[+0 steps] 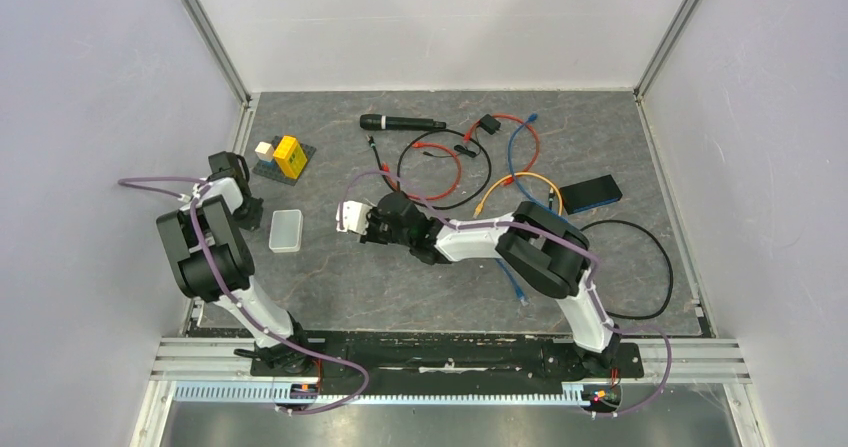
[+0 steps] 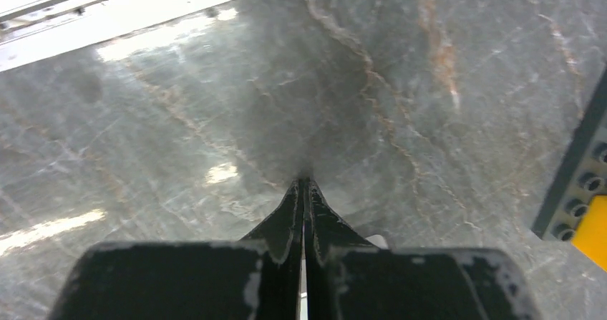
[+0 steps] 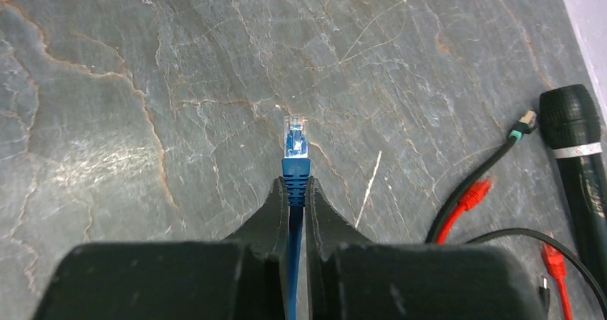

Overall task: Insert the plug into the switch port
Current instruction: Move the switch port to the center of the board.

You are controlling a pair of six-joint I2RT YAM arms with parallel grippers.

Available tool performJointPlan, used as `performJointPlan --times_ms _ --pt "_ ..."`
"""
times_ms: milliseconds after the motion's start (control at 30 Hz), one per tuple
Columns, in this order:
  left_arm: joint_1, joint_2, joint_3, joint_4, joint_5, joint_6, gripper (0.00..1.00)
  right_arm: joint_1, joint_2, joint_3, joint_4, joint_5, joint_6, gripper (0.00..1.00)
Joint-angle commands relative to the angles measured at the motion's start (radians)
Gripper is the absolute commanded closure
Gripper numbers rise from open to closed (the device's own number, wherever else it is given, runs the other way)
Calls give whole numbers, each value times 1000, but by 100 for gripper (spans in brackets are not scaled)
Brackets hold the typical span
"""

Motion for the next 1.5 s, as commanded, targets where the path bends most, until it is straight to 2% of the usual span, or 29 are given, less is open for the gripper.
performJointPlan --times_ms 0,133,233,367,633,800,967,1133,1467 --pt "-6 52 -9 -23 146 93 98 4 64 123 -51 -38 -24 100" --pt "-6 5 -31 -7 247 112 98 5 114 182 -71 -40 -12 100" --pt "-6 18 -42 5 390 98 98 8 145 206 -85 -49 -2 100" --pt "-5 21 -74 5 488 79 98 22 178 239 -104 -47 1 100" --pt "-8 -40 -179 25 511 64 98 71 265 398 -187 51 50 100" --pt "-7 -72 -200 14 473 61 98 80 255 348 -116 97 126 100" --pt "-8 -64 -208 7 478 52 98 83 258 342 -113 120 176 100" --pt "-8 -64 -226 17 481 51 98 88 238 303 -70 92 203 100" --pt "-8 -57 -247 34 490 53 98 105 246 329 -97 83 267 100"
